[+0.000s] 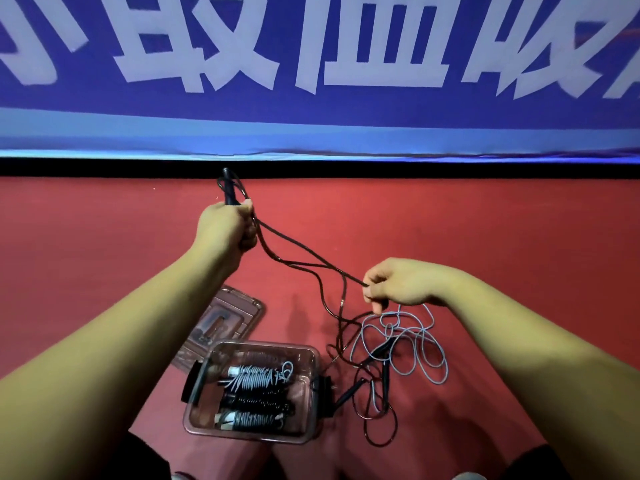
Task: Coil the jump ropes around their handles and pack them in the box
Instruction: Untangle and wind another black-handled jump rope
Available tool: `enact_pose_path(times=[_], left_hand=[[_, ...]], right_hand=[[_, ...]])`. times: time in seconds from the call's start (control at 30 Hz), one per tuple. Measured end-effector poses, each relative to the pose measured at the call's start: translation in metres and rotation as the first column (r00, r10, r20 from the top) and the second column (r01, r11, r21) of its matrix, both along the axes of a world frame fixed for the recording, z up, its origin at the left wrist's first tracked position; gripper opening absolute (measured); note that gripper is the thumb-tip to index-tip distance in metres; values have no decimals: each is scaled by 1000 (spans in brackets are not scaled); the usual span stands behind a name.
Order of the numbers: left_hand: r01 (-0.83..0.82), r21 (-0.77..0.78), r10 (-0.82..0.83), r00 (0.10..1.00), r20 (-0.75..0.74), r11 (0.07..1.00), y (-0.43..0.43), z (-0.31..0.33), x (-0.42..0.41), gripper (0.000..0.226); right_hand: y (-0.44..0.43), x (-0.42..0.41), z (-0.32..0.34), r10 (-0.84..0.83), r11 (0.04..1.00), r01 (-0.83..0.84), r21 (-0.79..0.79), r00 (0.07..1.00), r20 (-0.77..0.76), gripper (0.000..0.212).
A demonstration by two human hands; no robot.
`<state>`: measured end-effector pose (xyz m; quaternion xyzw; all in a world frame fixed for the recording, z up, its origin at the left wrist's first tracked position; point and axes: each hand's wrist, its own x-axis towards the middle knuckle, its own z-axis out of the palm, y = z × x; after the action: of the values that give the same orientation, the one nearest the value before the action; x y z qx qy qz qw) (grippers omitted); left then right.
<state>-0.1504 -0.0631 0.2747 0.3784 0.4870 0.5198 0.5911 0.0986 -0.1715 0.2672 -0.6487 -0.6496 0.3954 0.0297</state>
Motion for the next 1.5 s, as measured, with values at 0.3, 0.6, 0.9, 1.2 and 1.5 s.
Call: enact_pose_path(times=[0.3, 0.6, 0.9, 1.2, 1.5], left_hand=[[126, 258, 100, 695, -712, 958, -11, 12, 2, 32], [412, 23, -364, 830, -423, 911, -64, 2, 46, 42], [217, 239, 5, 731, -682, 947, -24, 25, 15, 32], [263, 151, 106, 178, -978, 953, -9, 8, -17, 23], [492, 209, -323, 781, -535, 845, -61, 18, 34, 35]], right_hand=[[4, -23, 29, -171, 863, 406, 300, 794, -583, 20], [-6, -47, 30, 50, 888, 46, 458, 980, -195, 25], [1, -18, 5, 15, 1000, -14, 7, 921, -389, 11], [5, -22, 12, -139, 853, 193, 484, 980, -145, 17], [6, -50, 25, -334, 765, 639, 80, 501, -798, 16]])
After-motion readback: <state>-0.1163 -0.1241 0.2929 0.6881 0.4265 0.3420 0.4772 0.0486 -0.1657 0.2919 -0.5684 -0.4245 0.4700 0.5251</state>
